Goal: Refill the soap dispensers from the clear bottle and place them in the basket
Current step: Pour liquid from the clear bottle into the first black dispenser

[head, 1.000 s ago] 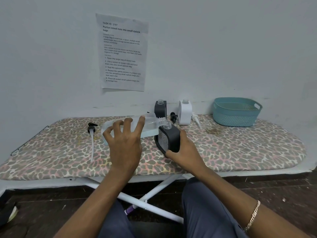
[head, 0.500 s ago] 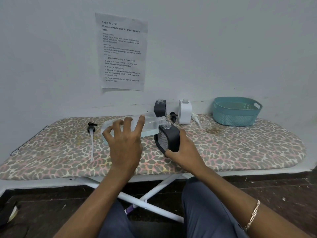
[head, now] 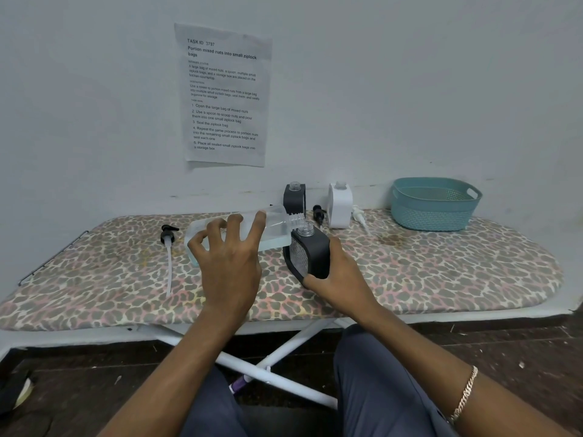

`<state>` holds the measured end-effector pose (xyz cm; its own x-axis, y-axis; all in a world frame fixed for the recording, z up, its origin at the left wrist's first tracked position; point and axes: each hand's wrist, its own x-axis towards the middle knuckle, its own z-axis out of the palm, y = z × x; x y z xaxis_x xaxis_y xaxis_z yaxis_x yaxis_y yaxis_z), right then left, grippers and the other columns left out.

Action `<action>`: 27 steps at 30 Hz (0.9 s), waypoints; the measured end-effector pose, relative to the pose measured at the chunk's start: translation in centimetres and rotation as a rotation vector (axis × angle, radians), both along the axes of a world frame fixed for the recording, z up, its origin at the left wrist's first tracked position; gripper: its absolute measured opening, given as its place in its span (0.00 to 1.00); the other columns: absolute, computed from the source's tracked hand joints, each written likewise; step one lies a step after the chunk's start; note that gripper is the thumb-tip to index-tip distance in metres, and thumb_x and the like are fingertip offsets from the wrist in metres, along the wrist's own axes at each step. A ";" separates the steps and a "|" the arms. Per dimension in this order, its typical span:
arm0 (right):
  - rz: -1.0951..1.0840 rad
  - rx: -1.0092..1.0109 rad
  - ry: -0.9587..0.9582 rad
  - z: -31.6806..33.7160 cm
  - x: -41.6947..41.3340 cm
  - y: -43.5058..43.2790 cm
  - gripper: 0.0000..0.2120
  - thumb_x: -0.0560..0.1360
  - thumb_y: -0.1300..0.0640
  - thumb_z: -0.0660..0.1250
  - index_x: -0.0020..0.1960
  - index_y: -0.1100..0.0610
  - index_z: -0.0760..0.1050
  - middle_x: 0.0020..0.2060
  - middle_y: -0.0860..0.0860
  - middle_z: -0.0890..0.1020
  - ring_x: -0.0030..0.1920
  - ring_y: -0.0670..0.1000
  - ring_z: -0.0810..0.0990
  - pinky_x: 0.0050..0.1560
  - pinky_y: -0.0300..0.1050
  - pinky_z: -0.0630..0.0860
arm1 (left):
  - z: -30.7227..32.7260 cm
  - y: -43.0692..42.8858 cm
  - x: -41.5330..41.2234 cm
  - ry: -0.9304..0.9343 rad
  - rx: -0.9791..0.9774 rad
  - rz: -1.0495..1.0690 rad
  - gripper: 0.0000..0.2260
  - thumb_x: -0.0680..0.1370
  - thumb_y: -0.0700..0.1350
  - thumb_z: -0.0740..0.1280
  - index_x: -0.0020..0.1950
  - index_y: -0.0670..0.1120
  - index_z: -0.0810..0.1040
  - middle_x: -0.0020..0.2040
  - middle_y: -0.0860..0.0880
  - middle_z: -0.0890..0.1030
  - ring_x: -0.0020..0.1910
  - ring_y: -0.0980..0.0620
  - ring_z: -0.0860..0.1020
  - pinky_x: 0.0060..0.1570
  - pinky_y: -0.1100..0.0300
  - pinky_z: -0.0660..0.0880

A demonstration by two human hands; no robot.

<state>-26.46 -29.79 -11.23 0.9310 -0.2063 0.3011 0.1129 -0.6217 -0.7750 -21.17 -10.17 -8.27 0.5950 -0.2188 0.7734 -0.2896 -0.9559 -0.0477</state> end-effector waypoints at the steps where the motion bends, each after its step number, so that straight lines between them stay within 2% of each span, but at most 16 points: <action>1: 0.000 0.001 -0.001 0.0 0.0 0.0 0.30 0.71 0.54 0.76 0.67 0.51 0.65 0.51 0.46 0.78 0.47 0.42 0.78 0.39 0.35 0.75 | 0.0 0.0 0.0 -0.001 0.000 -0.001 0.36 0.68 0.34 0.74 0.74 0.54 0.75 0.64 0.44 0.78 0.62 0.39 0.74 0.57 0.40 0.66; 12: -0.004 0.007 -0.005 -0.1 0.1 0.0 0.28 0.71 0.54 0.76 0.65 0.51 0.66 0.49 0.45 0.78 0.47 0.43 0.78 0.37 0.34 0.74 | 0.1 0.0 0.0 -0.004 0.000 -0.003 0.35 0.69 0.34 0.73 0.74 0.53 0.75 0.64 0.44 0.78 0.62 0.38 0.74 0.57 0.41 0.66; 16: -0.003 0.006 -0.005 -0.1 0.1 0.0 0.29 0.71 0.54 0.76 0.66 0.51 0.65 0.50 0.46 0.78 0.48 0.43 0.78 0.40 0.37 0.77 | 0.0 0.0 0.0 0.000 0.001 0.000 0.35 0.69 0.34 0.74 0.74 0.53 0.74 0.64 0.44 0.78 0.62 0.38 0.74 0.56 0.40 0.66; 20: 0.000 0.006 0.002 0.0 0.1 0.0 0.29 0.71 0.54 0.76 0.66 0.51 0.65 0.51 0.46 0.78 0.48 0.41 0.78 0.38 0.33 0.74 | 0.0 0.0 0.0 -0.005 0.009 0.007 0.36 0.68 0.33 0.73 0.74 0.54 0.74 0.64 0.44 0.78 0.61 0.39 0.74 0.56 0.40 0.67; 27: 0.000 0.002 0.005 -0.1 0.0 -0.1 0.29 0.71 0.54 0.76 0.66 0.51 0.65 0.51 0.46 0.78 0.47 0.41 0.78 0.37 0.33 0.75 | 0.1 0.0 0.0 -0.006 0.017 0.012 0.36 0.68 0.33 0.73 0.74 0.53 0.75 0.63 0.44 0.78 0.61 0.38 0.74 0.56 0.40 0.66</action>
<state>-26.44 -29.86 -11.28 0.9324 -0.2072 0.2960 0.1087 -0.6204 -0.7767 -21.21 -10.19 -8.19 0.5927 -0.2249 0.7734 -0.2780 -0.9583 -0.0657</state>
